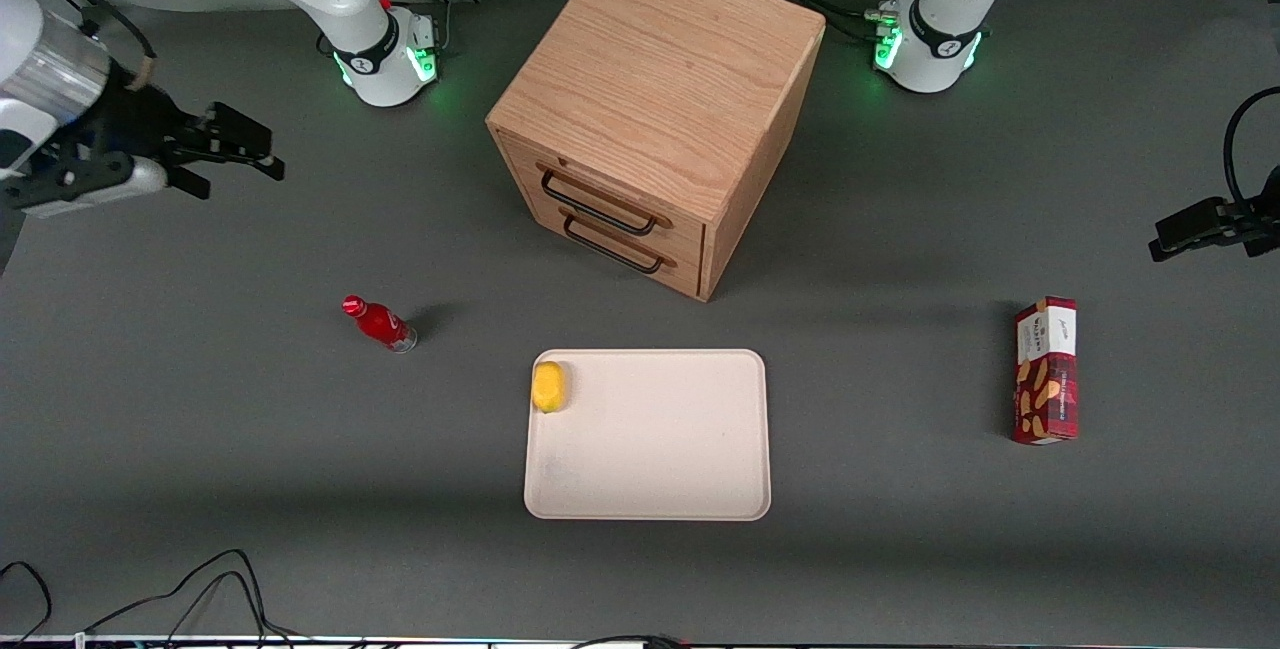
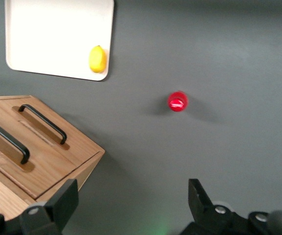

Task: Open upper drawer
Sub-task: 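Move the right gripper toward the wooden cabinet's drawer handles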

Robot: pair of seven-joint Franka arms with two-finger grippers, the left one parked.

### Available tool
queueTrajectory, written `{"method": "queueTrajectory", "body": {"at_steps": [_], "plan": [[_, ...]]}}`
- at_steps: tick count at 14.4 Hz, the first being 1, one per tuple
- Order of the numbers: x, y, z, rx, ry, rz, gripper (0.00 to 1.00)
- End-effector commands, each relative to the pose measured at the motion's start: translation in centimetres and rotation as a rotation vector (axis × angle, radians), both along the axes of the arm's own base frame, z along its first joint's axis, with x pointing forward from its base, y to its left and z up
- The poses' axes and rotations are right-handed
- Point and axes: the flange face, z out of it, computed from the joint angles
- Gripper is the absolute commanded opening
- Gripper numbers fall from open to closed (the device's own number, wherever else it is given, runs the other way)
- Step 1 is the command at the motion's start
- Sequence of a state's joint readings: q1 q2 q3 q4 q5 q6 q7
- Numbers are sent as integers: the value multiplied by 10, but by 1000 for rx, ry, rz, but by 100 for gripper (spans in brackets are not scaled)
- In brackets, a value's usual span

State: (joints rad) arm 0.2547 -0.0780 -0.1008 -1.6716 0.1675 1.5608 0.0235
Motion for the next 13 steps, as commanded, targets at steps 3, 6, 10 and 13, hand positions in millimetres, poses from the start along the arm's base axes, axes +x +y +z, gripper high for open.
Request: {"method": "queueTrajectory", "body": {"at_steps": [3,6,10,13], "plan": [[24,89,-19,7,25,129,100],[32,125,-44,2,51,179,100],[36,177,-73,124,69,458,100],[46,200,-101,253,103,553,100]]}}
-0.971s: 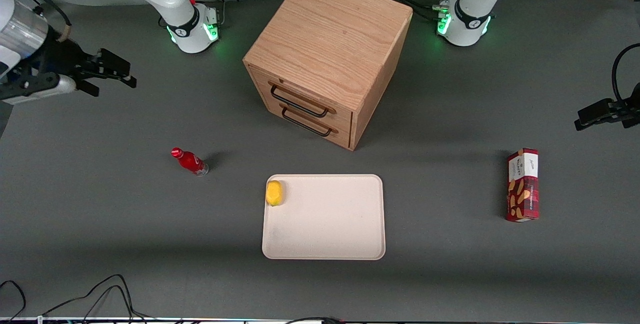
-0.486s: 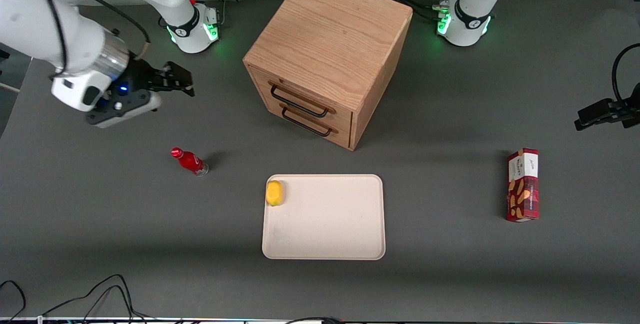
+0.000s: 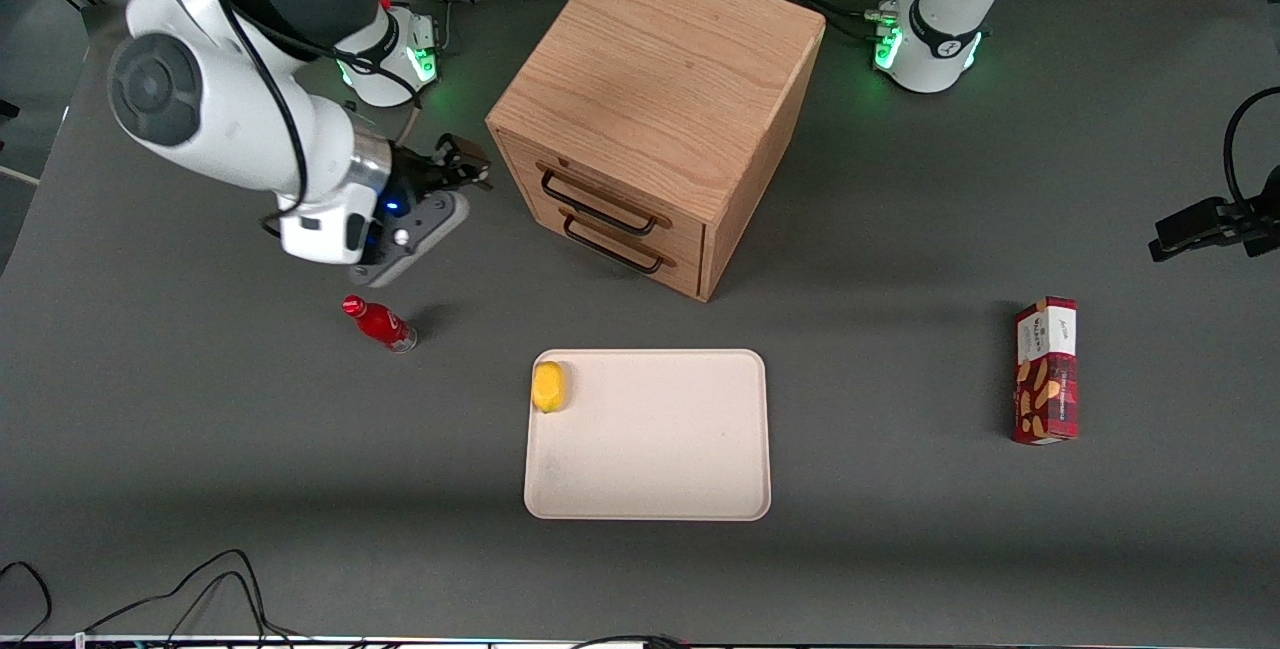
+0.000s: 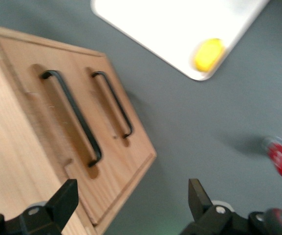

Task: Open upper drawer
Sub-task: 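Move the right gripper toward the wooden cabinet's drawer handles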

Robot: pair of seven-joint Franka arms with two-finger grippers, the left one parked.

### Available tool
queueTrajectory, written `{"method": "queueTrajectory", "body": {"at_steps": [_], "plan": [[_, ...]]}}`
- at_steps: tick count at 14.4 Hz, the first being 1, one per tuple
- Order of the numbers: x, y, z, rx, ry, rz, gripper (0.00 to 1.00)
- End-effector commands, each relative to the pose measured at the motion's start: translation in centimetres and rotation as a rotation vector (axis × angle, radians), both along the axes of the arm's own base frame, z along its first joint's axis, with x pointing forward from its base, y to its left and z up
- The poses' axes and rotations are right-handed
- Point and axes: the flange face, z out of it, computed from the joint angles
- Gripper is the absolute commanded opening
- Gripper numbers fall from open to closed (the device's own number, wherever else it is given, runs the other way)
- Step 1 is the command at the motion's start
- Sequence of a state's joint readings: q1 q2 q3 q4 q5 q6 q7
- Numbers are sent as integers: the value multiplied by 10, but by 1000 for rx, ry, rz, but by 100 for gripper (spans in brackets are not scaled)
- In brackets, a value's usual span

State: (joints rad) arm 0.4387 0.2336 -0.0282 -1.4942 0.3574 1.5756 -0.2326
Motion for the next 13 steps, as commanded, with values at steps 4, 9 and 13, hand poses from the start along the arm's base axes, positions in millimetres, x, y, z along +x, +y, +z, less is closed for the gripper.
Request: {"method": "queueTrajectory", "body": {"at_steps": [4,9,13], "plan": [[10,51,-29,106,-10,197,100],[10,72,-46,123,-35,231,100],[6,98,-57,114,-90,255,100]]}}
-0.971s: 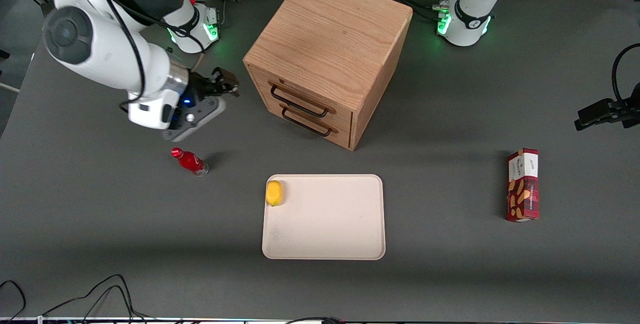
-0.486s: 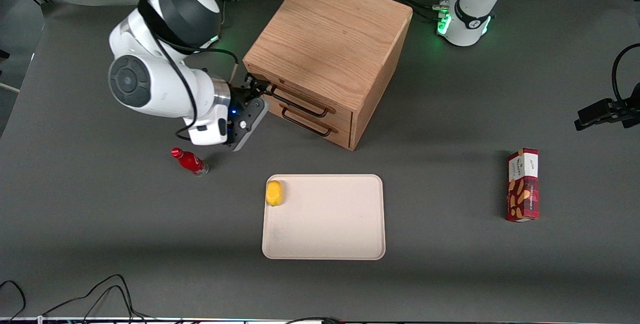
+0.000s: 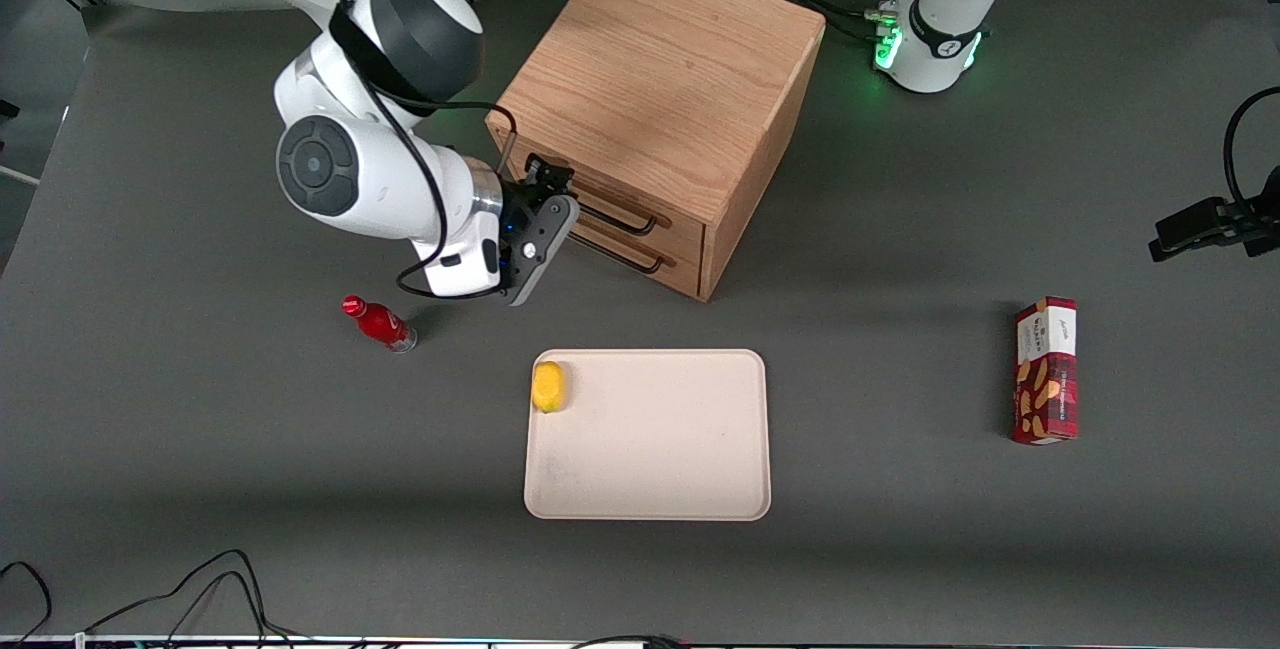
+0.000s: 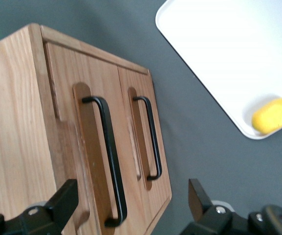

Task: Open upper drawer

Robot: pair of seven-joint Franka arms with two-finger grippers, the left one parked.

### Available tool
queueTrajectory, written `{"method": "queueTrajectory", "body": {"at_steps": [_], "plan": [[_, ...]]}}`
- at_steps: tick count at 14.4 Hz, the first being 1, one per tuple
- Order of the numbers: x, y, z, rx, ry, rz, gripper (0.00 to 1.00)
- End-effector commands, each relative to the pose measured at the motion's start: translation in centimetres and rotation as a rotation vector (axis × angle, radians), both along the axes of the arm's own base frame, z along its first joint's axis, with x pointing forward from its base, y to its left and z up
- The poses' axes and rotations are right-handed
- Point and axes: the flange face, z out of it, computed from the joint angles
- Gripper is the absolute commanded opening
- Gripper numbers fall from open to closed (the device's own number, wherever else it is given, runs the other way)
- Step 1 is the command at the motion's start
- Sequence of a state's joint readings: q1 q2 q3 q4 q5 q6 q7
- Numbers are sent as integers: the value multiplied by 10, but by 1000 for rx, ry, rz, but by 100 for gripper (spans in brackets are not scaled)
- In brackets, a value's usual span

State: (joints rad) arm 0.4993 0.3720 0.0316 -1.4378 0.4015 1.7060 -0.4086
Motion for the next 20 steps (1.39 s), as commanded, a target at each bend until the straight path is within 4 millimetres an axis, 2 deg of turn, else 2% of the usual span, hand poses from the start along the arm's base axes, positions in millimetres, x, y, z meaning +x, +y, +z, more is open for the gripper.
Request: {"method": "queueTrajectory", "body": {"at_steps": [1,5,10,18,20], "plan": [[3,17,-8,8,-42,27,100],[3,30,-21,-7,-73,40,100],[3,29,-32,-24,-83,39,100],[-18,26,-47,-56,-46,60,100],[-26,25,-45,-57,-42,67,100]]}}
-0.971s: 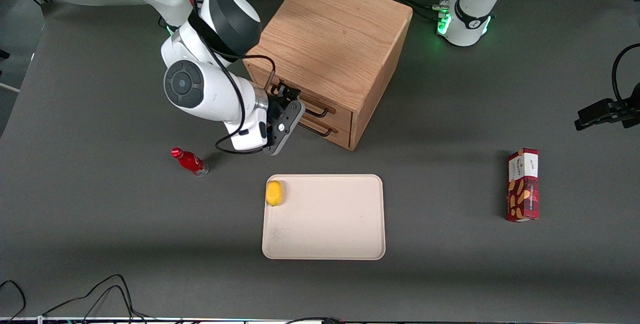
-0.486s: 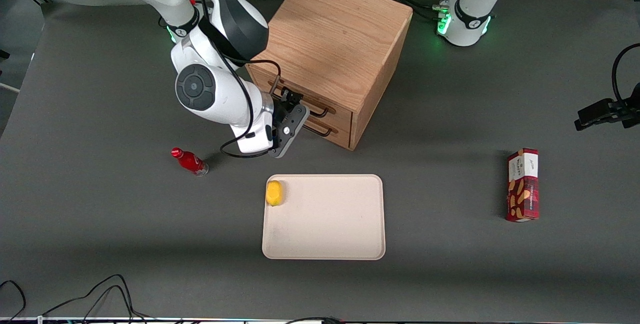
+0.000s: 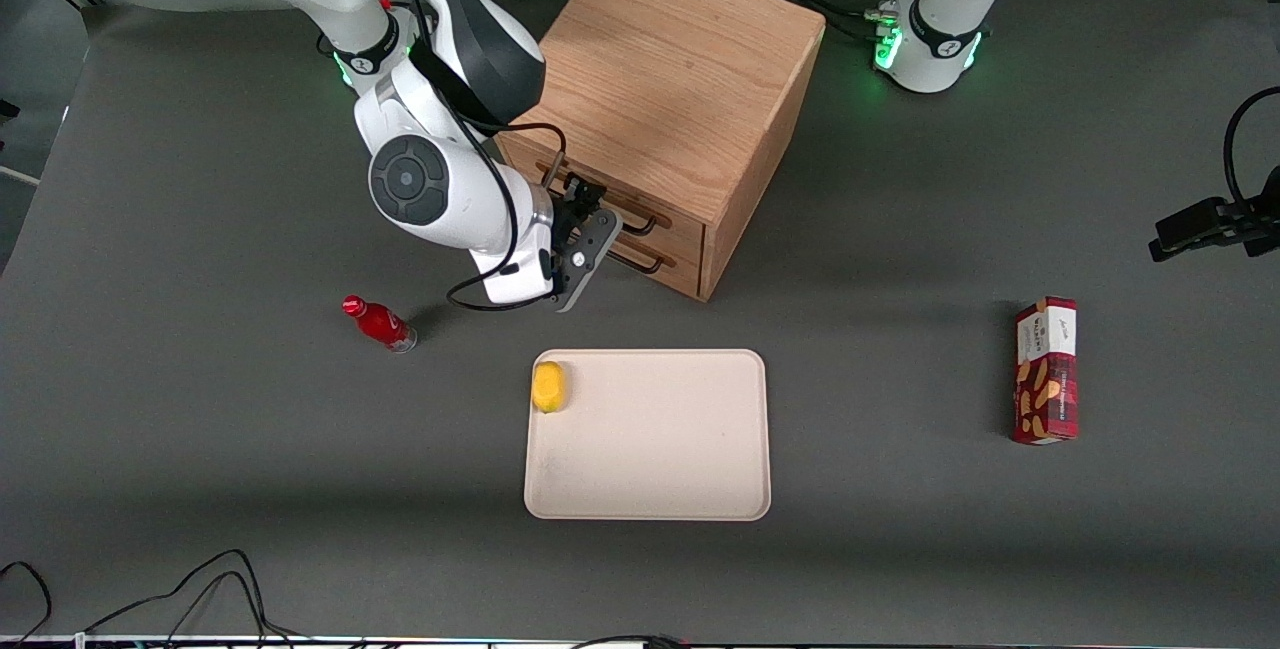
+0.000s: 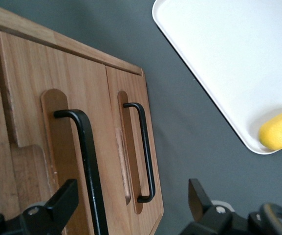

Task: Open upper drawer

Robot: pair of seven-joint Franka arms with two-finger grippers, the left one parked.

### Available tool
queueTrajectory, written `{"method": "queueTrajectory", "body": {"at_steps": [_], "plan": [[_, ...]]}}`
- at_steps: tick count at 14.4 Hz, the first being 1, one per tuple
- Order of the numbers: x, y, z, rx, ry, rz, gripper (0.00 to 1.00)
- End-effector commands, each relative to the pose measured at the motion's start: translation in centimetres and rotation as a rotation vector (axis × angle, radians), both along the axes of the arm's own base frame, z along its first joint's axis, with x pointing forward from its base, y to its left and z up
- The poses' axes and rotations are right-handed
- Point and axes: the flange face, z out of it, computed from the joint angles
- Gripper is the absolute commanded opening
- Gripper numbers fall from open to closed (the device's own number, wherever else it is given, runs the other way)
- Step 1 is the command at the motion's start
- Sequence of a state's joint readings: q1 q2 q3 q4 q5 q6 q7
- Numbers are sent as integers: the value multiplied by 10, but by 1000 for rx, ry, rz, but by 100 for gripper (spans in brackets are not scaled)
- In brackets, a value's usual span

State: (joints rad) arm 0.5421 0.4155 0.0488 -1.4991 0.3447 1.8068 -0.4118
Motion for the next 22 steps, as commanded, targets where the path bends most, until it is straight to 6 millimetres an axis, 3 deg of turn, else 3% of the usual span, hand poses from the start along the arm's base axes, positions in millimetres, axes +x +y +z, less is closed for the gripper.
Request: {"method": "queueTrajectory", "body": {"at_steps": [1,8,22], "plan": [[-20,-1,5,-5,-12,34,100],[-31,-3,-2,-5,-9,62,100],[-24,1,-18,-10,-45,55,100]]}}
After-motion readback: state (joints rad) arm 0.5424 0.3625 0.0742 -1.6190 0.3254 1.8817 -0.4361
